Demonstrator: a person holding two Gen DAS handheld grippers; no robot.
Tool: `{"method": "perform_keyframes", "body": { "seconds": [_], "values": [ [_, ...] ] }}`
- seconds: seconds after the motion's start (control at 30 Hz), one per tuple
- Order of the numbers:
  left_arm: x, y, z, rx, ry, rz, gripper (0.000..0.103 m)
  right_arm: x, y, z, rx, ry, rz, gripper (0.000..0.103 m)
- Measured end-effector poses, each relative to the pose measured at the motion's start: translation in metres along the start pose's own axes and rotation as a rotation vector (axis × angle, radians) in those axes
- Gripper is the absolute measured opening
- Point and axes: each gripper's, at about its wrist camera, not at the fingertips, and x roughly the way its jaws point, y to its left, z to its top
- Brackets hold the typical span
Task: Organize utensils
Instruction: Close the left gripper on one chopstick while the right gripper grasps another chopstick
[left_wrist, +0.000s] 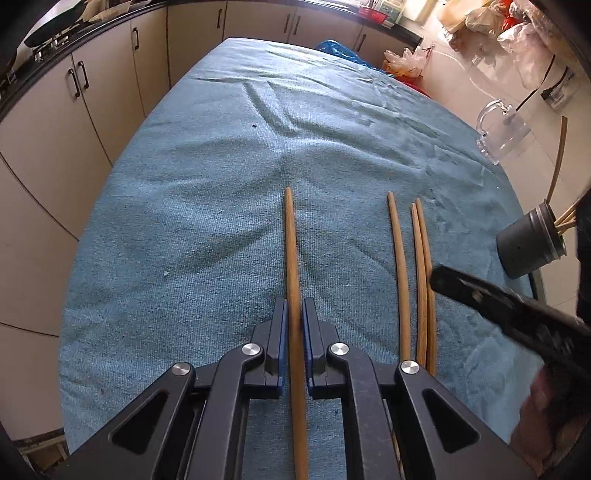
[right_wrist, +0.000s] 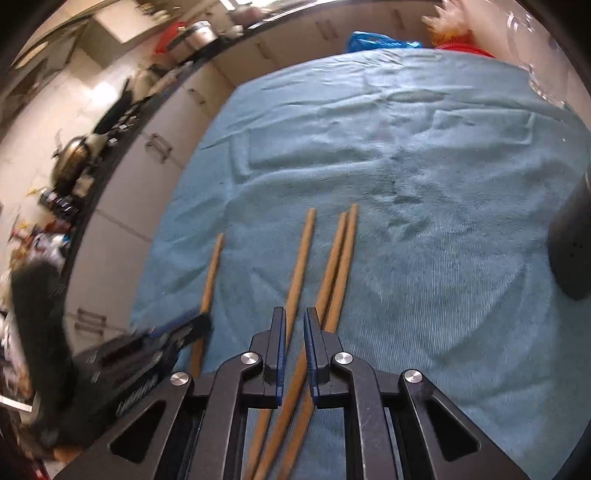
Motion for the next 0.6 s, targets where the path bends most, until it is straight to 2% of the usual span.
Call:
{"method": "perform_keyframes", "body": {
  "seconds": [0.07,0.4,0.6],
  "values": [
    [0.000,0.000,-0.001,0.005,-0.004,-0.004,0.009,0.008,-0.002,0.005,0.021,0.014,-0.002,0.009],
    [0.001,-0.001,0.003,0.013,-0.005,-0.007,0.009,0.020,0.000,0.013,0.027,0.036,-0.130,0.010],
    [0.006,-0.003,0.014,0.015,-0.006,0.001,0.008,0.029,0.010,0.024,-0.045,0.047,-0.181,0.010]
  ]
}}
